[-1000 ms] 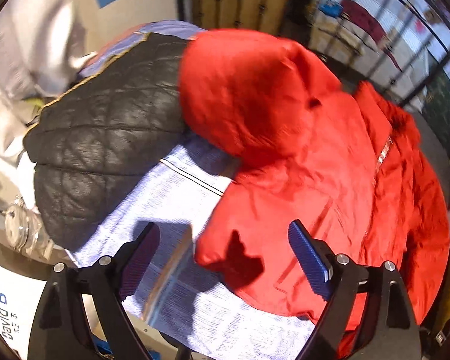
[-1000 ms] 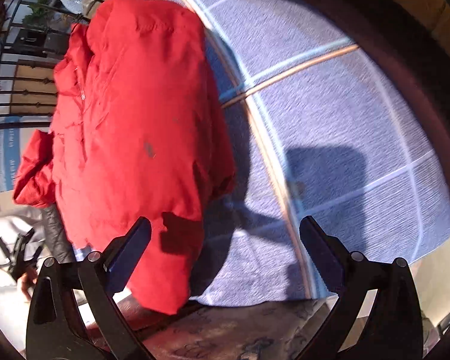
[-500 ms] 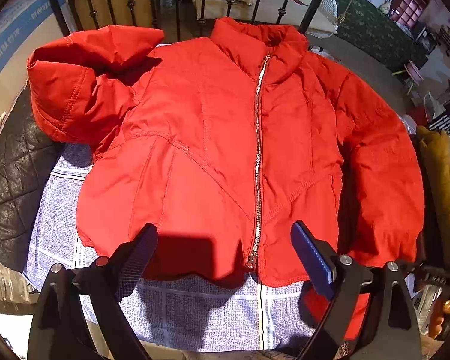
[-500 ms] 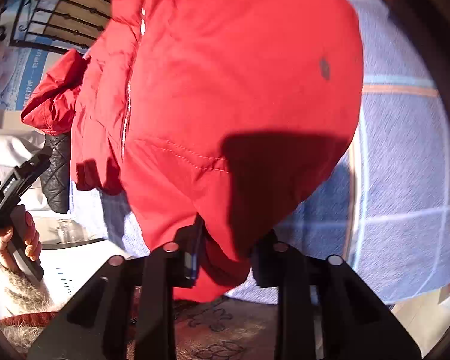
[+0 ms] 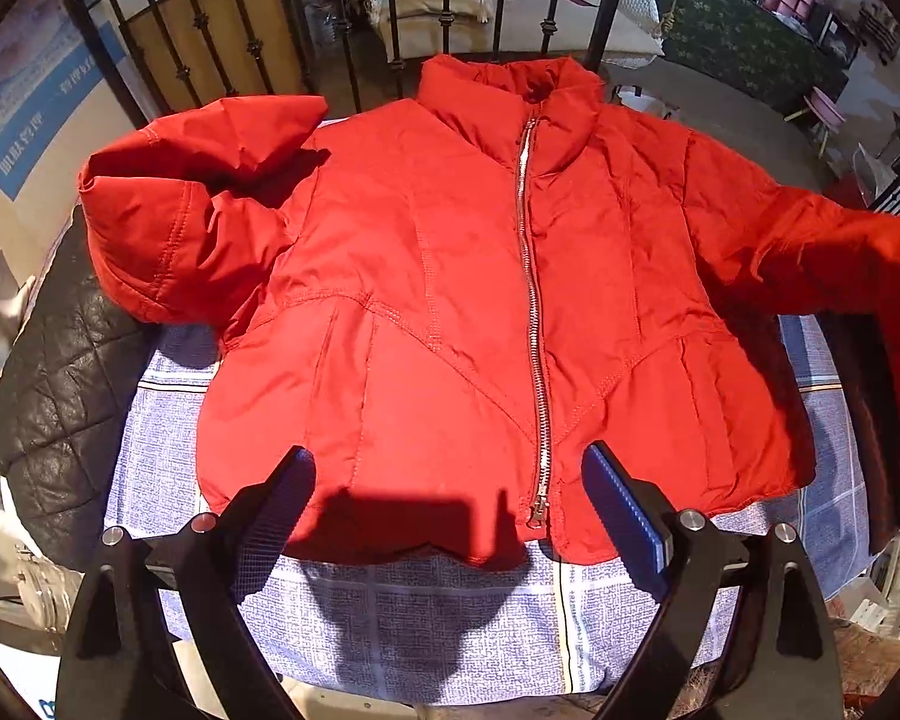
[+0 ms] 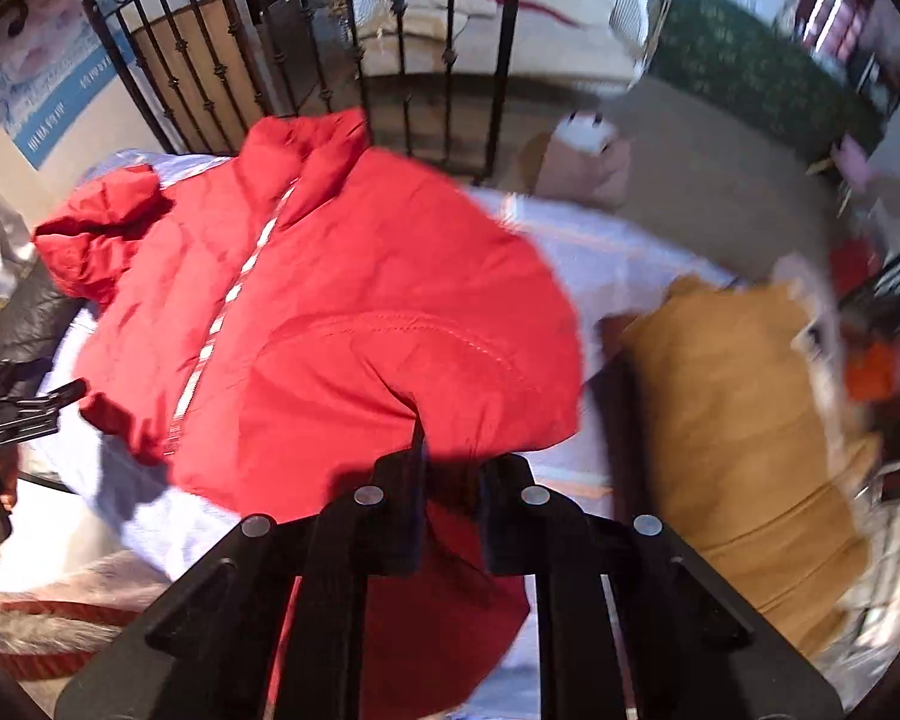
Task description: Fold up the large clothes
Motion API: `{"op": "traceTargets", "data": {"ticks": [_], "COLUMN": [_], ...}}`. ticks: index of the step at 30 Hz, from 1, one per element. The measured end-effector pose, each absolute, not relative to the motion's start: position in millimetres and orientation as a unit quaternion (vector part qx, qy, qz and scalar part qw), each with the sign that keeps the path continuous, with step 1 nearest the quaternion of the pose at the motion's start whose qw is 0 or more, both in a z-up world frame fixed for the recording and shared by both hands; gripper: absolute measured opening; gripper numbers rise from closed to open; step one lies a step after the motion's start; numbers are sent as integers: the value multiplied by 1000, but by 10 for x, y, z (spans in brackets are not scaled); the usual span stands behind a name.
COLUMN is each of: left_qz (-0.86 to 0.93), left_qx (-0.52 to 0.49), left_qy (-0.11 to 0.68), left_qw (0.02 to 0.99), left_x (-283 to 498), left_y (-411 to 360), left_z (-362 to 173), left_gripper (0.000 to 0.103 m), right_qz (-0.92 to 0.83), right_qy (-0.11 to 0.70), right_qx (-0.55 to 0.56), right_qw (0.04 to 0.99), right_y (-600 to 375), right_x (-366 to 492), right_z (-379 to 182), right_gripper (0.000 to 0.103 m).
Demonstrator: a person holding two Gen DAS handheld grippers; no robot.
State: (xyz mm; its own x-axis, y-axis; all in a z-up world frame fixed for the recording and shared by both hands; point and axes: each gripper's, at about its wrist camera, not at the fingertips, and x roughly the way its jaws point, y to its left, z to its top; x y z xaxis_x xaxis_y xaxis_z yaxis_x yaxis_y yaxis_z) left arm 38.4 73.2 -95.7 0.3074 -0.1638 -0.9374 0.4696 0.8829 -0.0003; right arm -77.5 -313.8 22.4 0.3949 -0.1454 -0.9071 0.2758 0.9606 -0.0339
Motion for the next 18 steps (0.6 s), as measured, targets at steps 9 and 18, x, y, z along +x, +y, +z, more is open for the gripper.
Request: {"op": "traceTargets", "data": {"ticks": [9,18], "left_qz": [-186,-148], "left_qx": [135,111], "left_qy": [557,577], "left_qw": [798,795], "left_x": [356,426], "left_y": [834,1095], "left_z": [-1013,-1086], "left_gripper": [88,88], "right_qz": [-245,-354], "right_qy": [561,498], "right_qx": [87,201], "right_qw": [786,766], "right_y": [-4751,-5325], "right_x": [-402,-827], "right_z": [221,-321], "right_gripper": [19,81]}}
